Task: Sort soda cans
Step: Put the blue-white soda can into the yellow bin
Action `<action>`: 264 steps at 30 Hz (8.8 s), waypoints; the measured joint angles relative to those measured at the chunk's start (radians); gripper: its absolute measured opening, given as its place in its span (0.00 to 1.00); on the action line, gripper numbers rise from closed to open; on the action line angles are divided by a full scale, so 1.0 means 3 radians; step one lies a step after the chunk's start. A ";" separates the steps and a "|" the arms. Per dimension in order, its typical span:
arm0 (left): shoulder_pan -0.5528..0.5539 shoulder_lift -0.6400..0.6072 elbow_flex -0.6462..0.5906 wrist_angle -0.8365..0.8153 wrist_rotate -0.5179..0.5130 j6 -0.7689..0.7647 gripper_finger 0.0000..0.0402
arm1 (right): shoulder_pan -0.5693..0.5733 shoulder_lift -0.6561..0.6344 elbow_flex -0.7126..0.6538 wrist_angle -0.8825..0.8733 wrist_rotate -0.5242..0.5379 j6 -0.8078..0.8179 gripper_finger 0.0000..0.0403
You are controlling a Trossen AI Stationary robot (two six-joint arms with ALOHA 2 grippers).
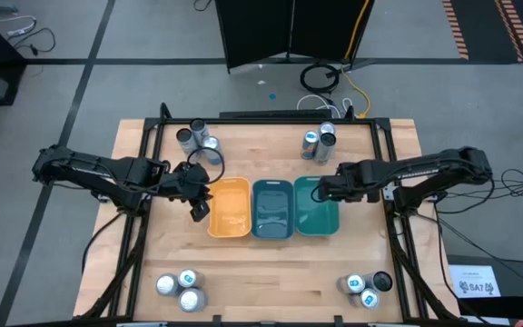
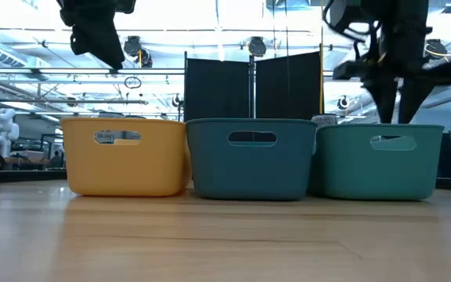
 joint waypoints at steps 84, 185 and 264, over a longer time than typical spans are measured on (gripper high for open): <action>0.1004 0.0001 0.0010 0.0882 -0.0084 0.0197 0.81 | 0.0880 -0.2451 -0.1553 0.3279 0.0526 -0.3874 0.27; 0.2268 0.1996 0.1606 -0.1094 -0.0096 0.3922 0.98 | 0.0838 -0.1347 -0.1735 0.4436 0.0822 -0.3245 0.27; 0.2393 0.2431 0.1606 -0.1216 0.0027 0.4156 0.77 | 0.0841 -0.1349 -0.1734 0.4507 0.0810 -0.3139 0.27</action>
